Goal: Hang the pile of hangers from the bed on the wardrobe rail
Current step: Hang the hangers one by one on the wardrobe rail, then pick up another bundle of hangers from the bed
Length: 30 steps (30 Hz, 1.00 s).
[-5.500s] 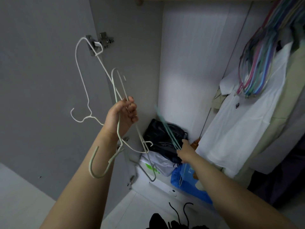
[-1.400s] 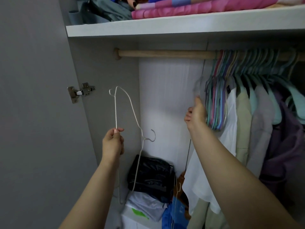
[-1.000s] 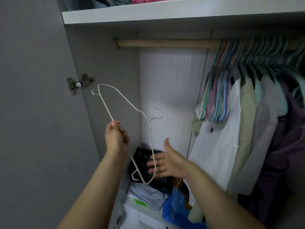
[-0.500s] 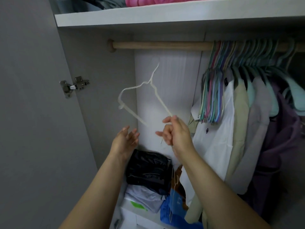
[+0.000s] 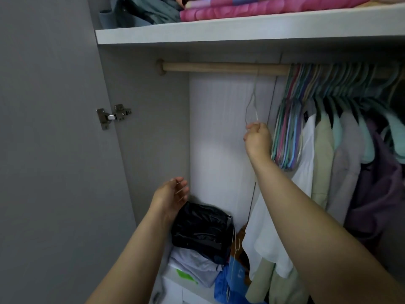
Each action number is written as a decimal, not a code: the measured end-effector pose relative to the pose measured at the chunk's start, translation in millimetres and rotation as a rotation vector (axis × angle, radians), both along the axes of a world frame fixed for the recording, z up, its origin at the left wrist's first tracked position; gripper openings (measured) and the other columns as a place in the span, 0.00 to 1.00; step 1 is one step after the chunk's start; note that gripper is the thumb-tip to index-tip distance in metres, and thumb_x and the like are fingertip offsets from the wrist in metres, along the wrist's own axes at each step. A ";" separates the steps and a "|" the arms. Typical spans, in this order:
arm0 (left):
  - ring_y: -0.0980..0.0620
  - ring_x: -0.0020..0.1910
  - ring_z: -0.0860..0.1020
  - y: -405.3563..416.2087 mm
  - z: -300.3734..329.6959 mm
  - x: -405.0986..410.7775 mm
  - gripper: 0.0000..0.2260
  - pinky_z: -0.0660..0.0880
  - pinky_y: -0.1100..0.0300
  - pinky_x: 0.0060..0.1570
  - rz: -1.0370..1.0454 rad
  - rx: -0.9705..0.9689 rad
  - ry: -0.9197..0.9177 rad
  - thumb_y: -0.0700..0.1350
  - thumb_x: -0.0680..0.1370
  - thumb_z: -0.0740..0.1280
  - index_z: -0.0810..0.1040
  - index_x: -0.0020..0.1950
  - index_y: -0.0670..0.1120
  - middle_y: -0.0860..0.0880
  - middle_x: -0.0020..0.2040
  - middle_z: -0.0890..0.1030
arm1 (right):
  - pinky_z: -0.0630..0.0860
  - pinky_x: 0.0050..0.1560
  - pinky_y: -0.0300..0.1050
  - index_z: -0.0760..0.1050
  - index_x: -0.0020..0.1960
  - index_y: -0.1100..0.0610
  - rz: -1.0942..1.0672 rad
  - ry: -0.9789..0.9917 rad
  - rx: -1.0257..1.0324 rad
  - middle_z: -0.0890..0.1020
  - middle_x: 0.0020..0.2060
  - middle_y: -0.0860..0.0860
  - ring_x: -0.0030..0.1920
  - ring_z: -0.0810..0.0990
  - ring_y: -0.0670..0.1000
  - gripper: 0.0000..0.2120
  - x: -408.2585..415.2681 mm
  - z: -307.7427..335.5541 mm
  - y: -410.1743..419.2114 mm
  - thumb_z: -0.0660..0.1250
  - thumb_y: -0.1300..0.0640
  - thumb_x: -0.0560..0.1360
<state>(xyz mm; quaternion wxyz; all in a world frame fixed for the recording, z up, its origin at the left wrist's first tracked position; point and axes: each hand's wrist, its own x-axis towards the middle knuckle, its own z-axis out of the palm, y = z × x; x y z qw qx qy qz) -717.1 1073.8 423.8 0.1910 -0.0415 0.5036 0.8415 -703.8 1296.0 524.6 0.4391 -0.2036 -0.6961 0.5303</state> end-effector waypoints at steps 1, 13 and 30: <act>0.53 0.42 0.76 -2.9 -3.5 1.9 0.12 0.68 0.60 0.38 0.003 -0.007 -0.011 0.45 0.84 0.54 0.75 0.46 0.47 0.50 0.45 0.78 | 0.74 0.44 0.45 0.71 0.49 0.58 -0.043 0.028 -0.001 0.77 0.39 0.53 0.39 0.76 0.53 0.12 0.6 -4.5 2.6 0.50 0.59 0.81; 0.53 0.40 0.76 -37.9 -39.6 44.7 0.12 0.68 0.59 0.40 0.062 -0.100 -0.037 0.45 0.84 0.54 0.75 0.46 0.48 0.50 0.44 0.79 | 0.63 0.71 0.50 0.59 0.73 0.63 -0.090 0.049 -0.089 0.65 0.71 0.61 0.70 0.66 0.57 0.24 33.6 -83.2 -18.9 0.57 0.55 0.80; 0.53 0.41 0.79 -254.5 -120.9 229.7 0.09 0.72 0.60 0.41 0.529 -0.557 -0.201 0.46 0.84 0.56 0.76 0.52 0.47 0.50 0.47 0.81 | 0.71 0.30 0.35 0.74 0.45 0.58 1.271 -0.715 0.031 0.79 0.34 0.51 0.26 0.76 0.43 0.06 123.3 -227.6 -306.8 0.62 0.57 0.80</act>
